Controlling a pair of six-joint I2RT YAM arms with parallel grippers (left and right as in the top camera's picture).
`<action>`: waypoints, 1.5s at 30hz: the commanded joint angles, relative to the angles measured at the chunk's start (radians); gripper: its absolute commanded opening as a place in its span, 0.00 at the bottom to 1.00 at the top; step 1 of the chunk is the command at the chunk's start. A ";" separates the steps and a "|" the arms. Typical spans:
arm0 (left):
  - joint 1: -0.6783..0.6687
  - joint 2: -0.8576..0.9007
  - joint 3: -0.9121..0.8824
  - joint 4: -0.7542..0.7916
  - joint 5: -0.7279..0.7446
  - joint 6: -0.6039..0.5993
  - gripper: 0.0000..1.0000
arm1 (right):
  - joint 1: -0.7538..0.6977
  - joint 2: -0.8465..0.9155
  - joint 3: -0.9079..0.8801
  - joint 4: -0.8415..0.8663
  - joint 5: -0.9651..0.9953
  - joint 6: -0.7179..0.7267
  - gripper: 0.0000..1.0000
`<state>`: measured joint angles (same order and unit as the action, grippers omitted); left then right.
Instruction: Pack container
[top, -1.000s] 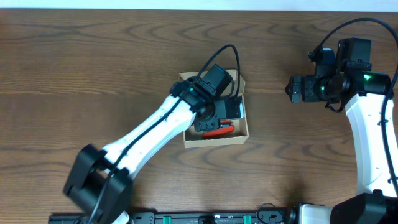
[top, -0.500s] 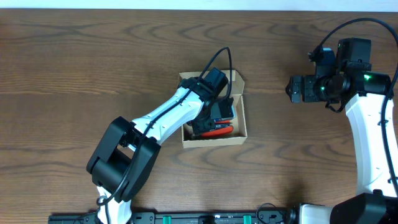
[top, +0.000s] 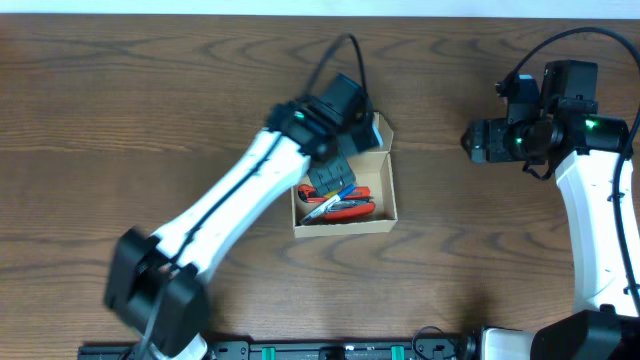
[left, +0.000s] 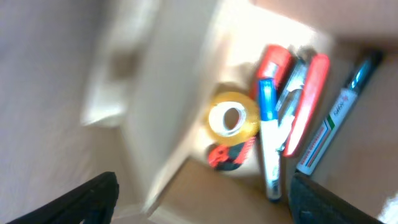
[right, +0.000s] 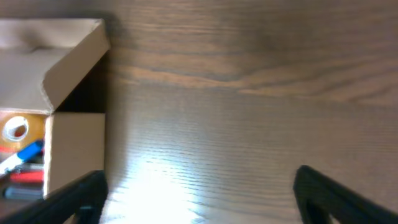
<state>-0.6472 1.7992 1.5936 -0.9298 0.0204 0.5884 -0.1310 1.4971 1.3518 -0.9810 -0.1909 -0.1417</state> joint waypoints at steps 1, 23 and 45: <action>0.063 -0.071 0.039 -0.033 -0.034 -0.139 0.87 | -0.006 -0.018 0.001 0.001 -0.089 -0.005 0.48; 0.715 0.027 -0.044 -0.117 0.789 -0.341 0.06 | 0.014 0.406 0.001 0.040 -0.624 0.111 0.01; 0.730 0.454 -0.047 -0.116 1.098 -0.203 0.06 | 0.108 0.567 0.001 0.183 -0.707 0.166 0.01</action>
<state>0.0822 2.2097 1.5543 -1.0428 1.0752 0.3454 -0.0418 2.0457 1.3518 -0.8131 -0.8688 -0.0101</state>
